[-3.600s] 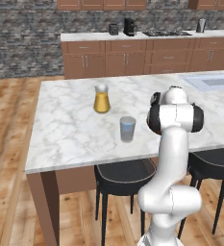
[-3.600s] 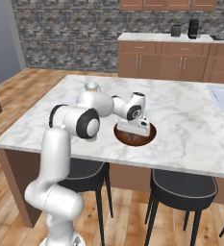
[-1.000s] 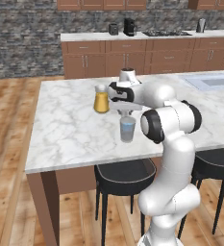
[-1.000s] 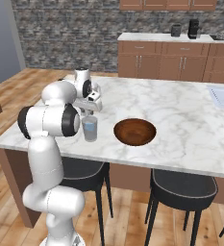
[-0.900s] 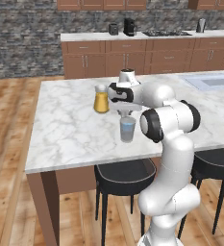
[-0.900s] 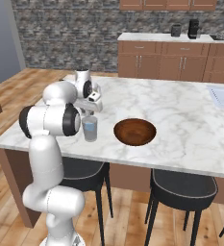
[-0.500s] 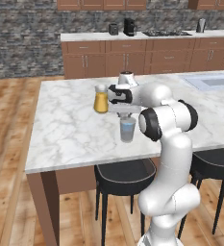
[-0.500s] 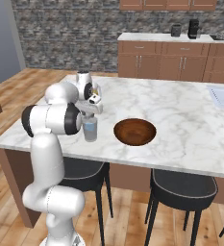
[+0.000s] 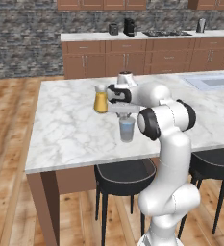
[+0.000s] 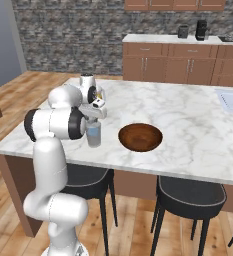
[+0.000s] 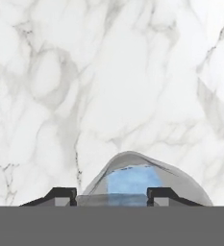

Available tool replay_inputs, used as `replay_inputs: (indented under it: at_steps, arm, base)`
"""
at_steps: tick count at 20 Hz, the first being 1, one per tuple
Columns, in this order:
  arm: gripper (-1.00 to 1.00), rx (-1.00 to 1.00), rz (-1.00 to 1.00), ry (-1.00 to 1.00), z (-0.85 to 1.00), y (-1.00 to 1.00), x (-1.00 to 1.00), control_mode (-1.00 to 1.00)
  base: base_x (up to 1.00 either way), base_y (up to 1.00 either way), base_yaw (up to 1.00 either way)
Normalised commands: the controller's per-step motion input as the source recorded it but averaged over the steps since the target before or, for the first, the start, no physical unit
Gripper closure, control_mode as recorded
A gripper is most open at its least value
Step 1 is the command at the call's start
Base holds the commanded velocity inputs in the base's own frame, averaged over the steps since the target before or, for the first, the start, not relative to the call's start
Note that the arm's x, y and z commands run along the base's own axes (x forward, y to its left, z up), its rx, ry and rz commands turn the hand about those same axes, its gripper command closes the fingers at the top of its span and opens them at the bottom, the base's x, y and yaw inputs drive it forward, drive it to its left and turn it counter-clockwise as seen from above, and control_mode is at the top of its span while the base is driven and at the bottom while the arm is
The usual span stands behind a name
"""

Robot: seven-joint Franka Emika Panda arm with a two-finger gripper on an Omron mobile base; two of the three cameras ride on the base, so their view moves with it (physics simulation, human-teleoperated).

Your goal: There are two ice cubes in the ice bowl. Place both ice cubes in the glass cup.

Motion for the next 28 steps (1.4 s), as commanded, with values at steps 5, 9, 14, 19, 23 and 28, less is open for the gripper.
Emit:
replay_inputs:
  at_steps: [5,9,14,19,23,28]
  arm:
    - [1.0,0.04,0.0,-0.06,0.11,-0.08,-0.06,-1.0]
    - [1.0,0.07,0.0,-0.09,0.25,-0.01,0.0,-1.0]
    - [1.0,0.01,0.0,0.0,-0.03,-0.1,-0.27,-1.0]
    - [1.0,0.0,0.0,0.0,-0.13,0.0,-0.15,-1.0]
    - [1.0,0.0,0.0,0.0,-0.03,0.0,-0.03,-1.0]
    - [1.0,0.0,0.0,0.0,-0.17,0.0,-0.11,-1.0]
  base:
    - [0.0,0.0,0.0]
    - [0.0,0.0,0.0]
    - [0.0,0.0,0.0]
    - [0.0,0.0,0.0]
    - [0.0,0.0,0.0]
    - [0.0,0.0,0.0]
